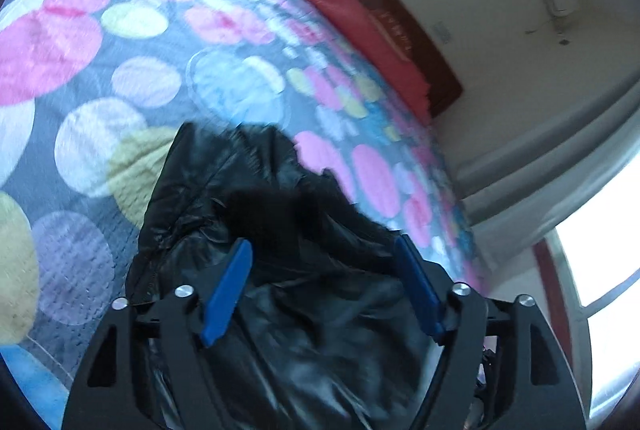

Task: Fold large clothes
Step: 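Lift the hem with both tools and fold it toward the collar, then open both tools and smooth the folded jacket flat on the bed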

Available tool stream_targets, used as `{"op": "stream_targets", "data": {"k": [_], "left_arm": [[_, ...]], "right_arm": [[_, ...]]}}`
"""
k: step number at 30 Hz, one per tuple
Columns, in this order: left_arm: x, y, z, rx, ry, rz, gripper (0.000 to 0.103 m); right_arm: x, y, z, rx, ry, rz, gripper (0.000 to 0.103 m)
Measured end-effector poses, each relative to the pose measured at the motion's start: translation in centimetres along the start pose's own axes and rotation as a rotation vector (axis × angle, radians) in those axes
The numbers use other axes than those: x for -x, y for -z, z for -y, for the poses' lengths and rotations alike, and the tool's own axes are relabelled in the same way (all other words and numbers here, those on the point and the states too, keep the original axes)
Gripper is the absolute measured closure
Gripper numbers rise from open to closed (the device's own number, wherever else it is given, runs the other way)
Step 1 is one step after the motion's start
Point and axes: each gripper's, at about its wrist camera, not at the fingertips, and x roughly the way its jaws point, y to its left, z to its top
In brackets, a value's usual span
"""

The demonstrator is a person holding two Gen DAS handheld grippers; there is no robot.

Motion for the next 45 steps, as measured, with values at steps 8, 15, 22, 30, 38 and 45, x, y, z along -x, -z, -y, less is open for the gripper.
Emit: {"op": "stream_targets", "data": {"k": [8,15,22,30,38,45], "left_arm": [[-0.2,-1.8,0.3,-0.163,-0.034,-0.018,0.018],[-4.5,-3.0,-2.0,-0.231,-0.089,-0.120,0.018],[-6.6,-3.8,-1.9,-0.322,-0.116,-0.191,0.037],[-6.6,-4.7,-0.7,-0.344,-0.200,-0.127,0.075],[-11.6,-5.3,0.3,-0.415,-0.316,-0.115,0.075],[-13.4,-4.5,-0.8,-0.429,-0.351,-0.106,0.067]], "right_arm": [[0.8,-2.7,-2.0,0.196,0.077,-0.024,0.035],[-4.9,-4.9,-2.0,0.346,0.162,-0.179,0.034],[-8.8,-5.3,-1.4,0.362,0.157,-0.298,0.064],[-7.9,-6.0,-2.8,0.390,0.162,-0.209,0.088],[-10.7,-7.2,-2.3,0.425,0.299,-0.182,0.087],[-13.1,-6.2,0.0,0.408,0.329,-0.194,0.080]]}}
